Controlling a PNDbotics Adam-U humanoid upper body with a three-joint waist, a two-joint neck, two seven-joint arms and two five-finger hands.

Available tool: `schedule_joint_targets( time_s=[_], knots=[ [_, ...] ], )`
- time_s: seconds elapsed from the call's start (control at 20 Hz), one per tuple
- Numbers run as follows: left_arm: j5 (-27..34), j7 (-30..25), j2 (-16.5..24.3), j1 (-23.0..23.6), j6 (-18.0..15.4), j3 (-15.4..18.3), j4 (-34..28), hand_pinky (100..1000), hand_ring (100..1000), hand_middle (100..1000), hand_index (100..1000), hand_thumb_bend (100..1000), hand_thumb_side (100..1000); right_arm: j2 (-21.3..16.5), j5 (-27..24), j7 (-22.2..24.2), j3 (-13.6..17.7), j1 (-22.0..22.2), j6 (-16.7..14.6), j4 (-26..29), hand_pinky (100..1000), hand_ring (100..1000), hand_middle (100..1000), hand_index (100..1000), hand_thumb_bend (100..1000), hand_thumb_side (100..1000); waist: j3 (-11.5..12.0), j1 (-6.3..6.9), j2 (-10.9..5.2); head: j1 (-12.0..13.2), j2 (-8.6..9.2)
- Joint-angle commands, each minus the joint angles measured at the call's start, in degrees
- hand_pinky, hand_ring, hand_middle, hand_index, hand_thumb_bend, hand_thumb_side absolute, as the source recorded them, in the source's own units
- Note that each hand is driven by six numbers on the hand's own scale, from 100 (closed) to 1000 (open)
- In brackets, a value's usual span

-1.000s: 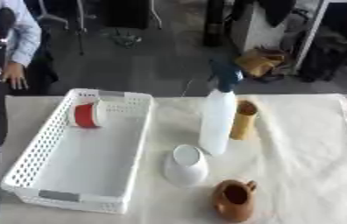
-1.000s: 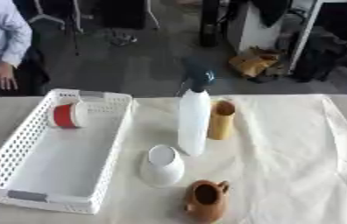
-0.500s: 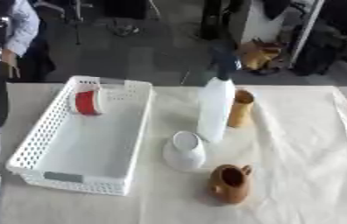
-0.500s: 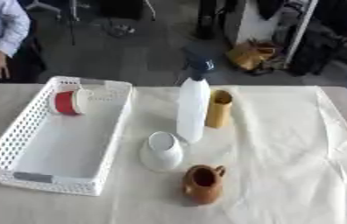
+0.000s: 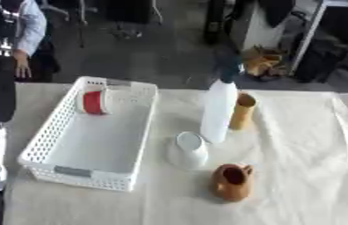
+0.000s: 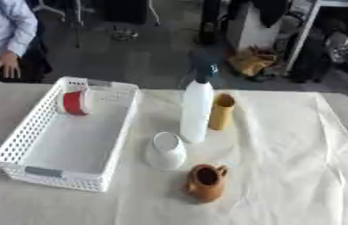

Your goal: Pick up objects on the table and place them in the box.

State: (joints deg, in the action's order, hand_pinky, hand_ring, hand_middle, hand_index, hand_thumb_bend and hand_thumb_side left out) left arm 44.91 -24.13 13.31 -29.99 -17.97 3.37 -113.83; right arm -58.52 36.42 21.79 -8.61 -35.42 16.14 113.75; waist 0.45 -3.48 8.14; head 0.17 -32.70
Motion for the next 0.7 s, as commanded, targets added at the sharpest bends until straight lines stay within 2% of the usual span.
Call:
schedule_joint_targets(
  time_s=[0.05,0.2,0.4,0.55,0.7],
  knots=[
    [0.1,-0.3,0.6,-0.3,0.4,-0.4,-0.8,929,904,842,900,100,871,-2.5,-1.2,5.4,-3.4,-3.5,0.1,0.8,840,960,919,984,100,1000,0.2,-0.04,-0.96,-0.6,-0.67],
    [0.1,-0.8,0.6,-0.1,0.6,-0.6,-0.8,929,904,840,898,100,870,-1.7,-2.2,11.8,-7.7,-8.4,2.0,0.8,844,963,922,985,100,1000,0.3,-0.21,-1.11,-1.0,-0.54],
    [0.1,-1.1,0.8,0.1,0.6,-0.7,-0.8,929,904,840,897,100,868,1.1,-2.2,17.8,-12.7,-14.6,5.0,0.8,857,965,920,985,100,1000,0.2,-0.35,-1.21,-1.4,-0.25],
    [0.1,-1.4,0.9,0.2,0.6,-0.7,-0.8,928,904,840,897,100,867,3.2,-1.4,20.7,-16.0,-17.8,7.5,0.8,893,973,921,993,100,1000,0.2,-0.33,-1.20,-1.6,-0.09],
    [0.0,-1.8,0.9,0.4,0.7,-0.8,-0.8,929,904,840,897,100,868,5.5,0.4,21.8,-18.5,-20.0,10.8,0.8,904,976,924,1000,109,1000,0.4,-0.25,-1.14,-1.7,0.18]
  ],
)
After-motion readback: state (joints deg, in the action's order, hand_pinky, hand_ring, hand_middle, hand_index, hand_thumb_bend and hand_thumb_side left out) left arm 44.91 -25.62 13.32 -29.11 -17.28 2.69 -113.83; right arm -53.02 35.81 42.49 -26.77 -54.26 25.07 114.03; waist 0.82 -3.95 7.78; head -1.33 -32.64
